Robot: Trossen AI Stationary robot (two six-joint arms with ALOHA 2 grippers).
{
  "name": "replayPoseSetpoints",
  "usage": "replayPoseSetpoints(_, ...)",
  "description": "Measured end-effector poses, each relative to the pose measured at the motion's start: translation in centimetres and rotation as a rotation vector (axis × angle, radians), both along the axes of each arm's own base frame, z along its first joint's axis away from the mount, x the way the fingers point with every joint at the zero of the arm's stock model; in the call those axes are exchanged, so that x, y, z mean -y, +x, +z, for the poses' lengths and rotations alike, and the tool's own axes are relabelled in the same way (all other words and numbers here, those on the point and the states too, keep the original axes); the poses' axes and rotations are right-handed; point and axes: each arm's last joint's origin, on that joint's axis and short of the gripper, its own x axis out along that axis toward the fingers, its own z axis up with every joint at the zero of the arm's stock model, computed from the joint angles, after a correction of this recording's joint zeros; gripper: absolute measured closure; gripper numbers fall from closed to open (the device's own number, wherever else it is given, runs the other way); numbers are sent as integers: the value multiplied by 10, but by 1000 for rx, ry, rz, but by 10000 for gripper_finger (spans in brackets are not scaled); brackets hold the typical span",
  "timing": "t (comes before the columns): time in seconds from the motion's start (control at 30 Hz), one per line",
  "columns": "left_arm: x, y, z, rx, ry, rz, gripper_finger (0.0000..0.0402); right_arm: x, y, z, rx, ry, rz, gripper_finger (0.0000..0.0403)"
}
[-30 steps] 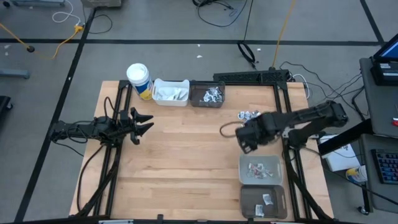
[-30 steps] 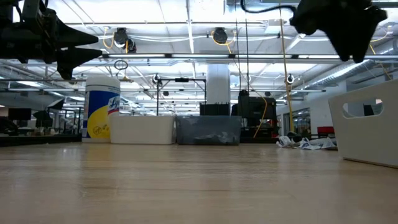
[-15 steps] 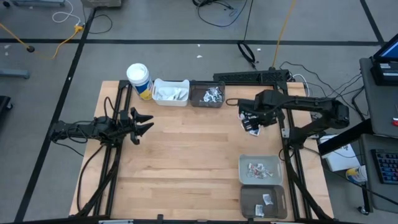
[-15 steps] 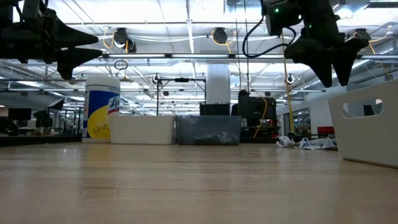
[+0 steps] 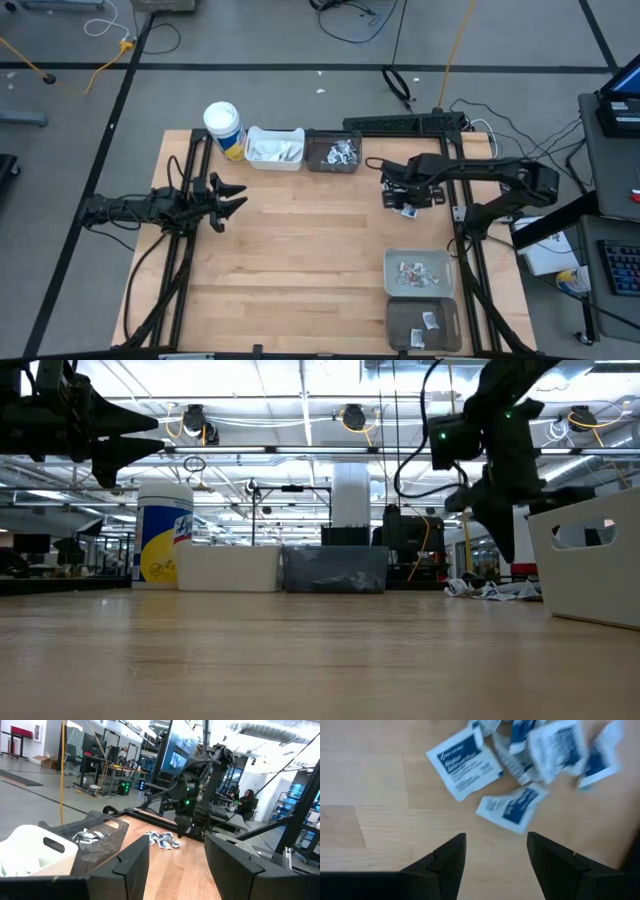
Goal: Pick & Place First Aid Supplies
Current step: Put the blue alcohol pad into the bottom black bin
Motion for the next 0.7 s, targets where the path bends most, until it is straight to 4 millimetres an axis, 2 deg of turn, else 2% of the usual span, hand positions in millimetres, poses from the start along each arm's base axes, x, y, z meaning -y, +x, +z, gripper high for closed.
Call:
replayPoseSetpoints(0.23,0,0,0,0,0,0,206,0,-3,-25,49,-26,-115,195)
replayPoseSetpoints(0.6,0,0,0,-1,0,0,206,9,-5,-42,13,-51,-195,196)
replayPoseSetpoints(0.7,0,0,0,-1,0,0,206,11,-4,-45,8,-60,-208,213)
